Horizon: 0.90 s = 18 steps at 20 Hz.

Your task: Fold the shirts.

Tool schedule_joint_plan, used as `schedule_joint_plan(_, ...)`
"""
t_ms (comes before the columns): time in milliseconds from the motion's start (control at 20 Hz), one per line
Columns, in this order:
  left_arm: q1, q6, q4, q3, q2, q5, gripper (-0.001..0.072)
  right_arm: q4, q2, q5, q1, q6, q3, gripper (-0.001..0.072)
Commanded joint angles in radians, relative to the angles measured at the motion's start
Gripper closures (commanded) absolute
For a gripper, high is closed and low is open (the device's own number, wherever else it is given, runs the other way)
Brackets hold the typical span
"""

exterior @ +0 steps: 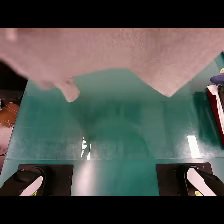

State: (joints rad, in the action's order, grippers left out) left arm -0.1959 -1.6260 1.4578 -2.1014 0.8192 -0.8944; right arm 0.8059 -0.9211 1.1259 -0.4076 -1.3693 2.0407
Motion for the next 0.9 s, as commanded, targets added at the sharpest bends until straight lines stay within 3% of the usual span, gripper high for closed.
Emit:
schedule_joint_plan(0,0.001,0.002,0.005,-0.002,-0.039,-0.015,0.0688,0.258,0.027,0.037,-0.001,-0.142,0.015,0.0703)
schedule_joint_plan(200,0.001,0.002,0.006,0.165,-0.032,-0.101,0.0688,0.403,0.016,0.202,-0.001,-0.235,-0.109,0.0704)
schedule_joint_plan(400,0.001,0.002,0.021,0.374,0.052,-0.202,0.0688,0.402,-0.209,0.571,0.012,-0.266,-0.066,0.0704)
schedule_joint_plan(500,0.001,0.003,0.029,0.462,0.14,-0.231,0.0688,0.403,-0.328,0.668,0.044,-0.266,-0.066,0.0704)
schedule_joint_plan(650,0.001,0.002,0.039,0.545,0.296,-0.21,0.0688,0.413,-0.483,0.668,0.109,-0.265,-0.066,0.0704)
schedule_joint_plan(850,0.001,0.011,0.051,0.552,0.521,-0.093,0.0688,0.552,-0.661,0.562,0.192,-0.257,-0.066,0.0704)
